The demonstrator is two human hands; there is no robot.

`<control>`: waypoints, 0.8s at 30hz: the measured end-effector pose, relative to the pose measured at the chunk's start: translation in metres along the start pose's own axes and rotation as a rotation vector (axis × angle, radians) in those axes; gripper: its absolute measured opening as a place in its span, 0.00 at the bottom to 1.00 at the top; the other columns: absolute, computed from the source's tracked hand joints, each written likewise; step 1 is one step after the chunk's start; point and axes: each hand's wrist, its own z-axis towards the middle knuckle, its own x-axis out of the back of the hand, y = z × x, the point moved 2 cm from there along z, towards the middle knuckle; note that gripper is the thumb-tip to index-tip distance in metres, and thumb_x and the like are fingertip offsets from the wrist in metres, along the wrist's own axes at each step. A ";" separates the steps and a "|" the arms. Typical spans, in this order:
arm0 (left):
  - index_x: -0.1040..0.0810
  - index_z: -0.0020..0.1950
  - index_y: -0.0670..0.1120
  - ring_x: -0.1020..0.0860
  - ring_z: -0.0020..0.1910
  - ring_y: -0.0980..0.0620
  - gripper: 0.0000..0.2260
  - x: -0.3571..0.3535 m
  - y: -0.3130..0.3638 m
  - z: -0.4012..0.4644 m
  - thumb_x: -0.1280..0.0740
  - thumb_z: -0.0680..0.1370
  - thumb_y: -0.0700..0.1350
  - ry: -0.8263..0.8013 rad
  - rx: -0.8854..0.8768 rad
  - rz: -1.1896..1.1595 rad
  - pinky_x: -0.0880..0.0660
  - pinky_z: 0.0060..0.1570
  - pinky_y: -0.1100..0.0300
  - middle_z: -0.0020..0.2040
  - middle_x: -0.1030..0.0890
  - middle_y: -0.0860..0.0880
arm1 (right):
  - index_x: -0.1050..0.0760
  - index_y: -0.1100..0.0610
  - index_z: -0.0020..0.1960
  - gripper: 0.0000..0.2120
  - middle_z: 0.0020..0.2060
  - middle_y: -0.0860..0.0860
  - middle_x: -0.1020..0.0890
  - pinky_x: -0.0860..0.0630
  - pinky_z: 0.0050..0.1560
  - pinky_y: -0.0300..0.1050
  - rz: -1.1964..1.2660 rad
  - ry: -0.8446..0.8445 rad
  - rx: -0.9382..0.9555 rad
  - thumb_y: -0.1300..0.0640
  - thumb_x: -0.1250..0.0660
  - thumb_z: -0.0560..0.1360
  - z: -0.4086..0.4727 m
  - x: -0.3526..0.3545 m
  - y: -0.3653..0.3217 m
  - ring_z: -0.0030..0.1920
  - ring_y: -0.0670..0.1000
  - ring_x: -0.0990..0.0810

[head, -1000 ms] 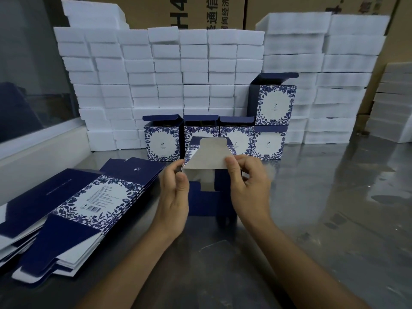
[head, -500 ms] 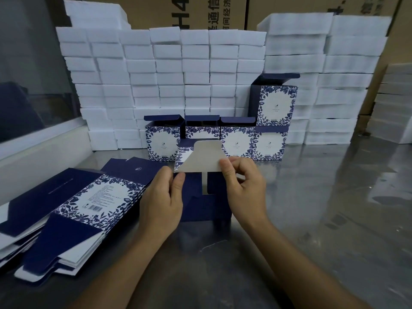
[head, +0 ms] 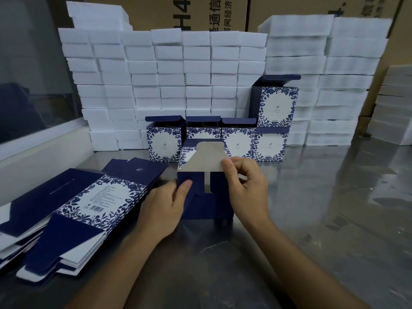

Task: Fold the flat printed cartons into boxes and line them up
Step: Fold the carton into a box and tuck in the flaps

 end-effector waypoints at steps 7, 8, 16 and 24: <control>0.37 0.30 0.50 0.30 0.25 0.47 0.21 -0.001 0.001 -0.001 0.49 0.78 0.61 -0.084 -0.056 0.042 0.32 0.30 0.52 0.25 0.32 0.53 | 0.25 0.53 0.39 0.15 0.47 0.46 0.20 0.25 0.47 0.38 -0.019 0.012 -0.026 0.44 0.35 0.77 0.002 0.003 0.002 0.48 0.41 0.22; 0.38 0.30 0.52 0.32 0.25 0.49 0.20 -0.001 0.002 -0.001 0.48 0.78 0.59 -0.084 -0.076 0.043 0.34 0.30 0.54 0.24 0.33 0.54 | 0.24 0.54 0.39 0.14 0.47 0.46 0.20 0.25 0.48 0.40 -0.022 0.016 -0.027 0.45 0.35 0.78 0.003 0.004 0.003 0.48 0.42 0.22; 0.29 0.38 0.48 0.25 0.39 0.49 0.19 -0.006 -0.007 -0.001 0.43 0.81 0.60 -0.333 0.007 0.330 0.29 0.44 0.51 0.37 0.25 0.52 | 0.24 0.55 0.40 0.15 0.47 0.46 0.20 0.25 0.49 0.41 -0.045 0.032 -0.019 0.45 0.35 0.78 0.005 0.007 0.004 0.49 0.42 0.23; 0.23 0.43 0.45 0.22 0.45 0.46 0.15 -0.007 -0.008 -0.001 0.39 0.82 0.54 -0.362 0.059 0.325 0.30 0.48 0.53 0.42 0.19 0.49 | 0.25 0.52 0.38 0.17 0.47 0.46 0.20 0.23 0.48 0.45 -0.021 0.035 -0.004 0.39 0.37 0.74 0.004 0.007 0.003 0.50 0.44 0.22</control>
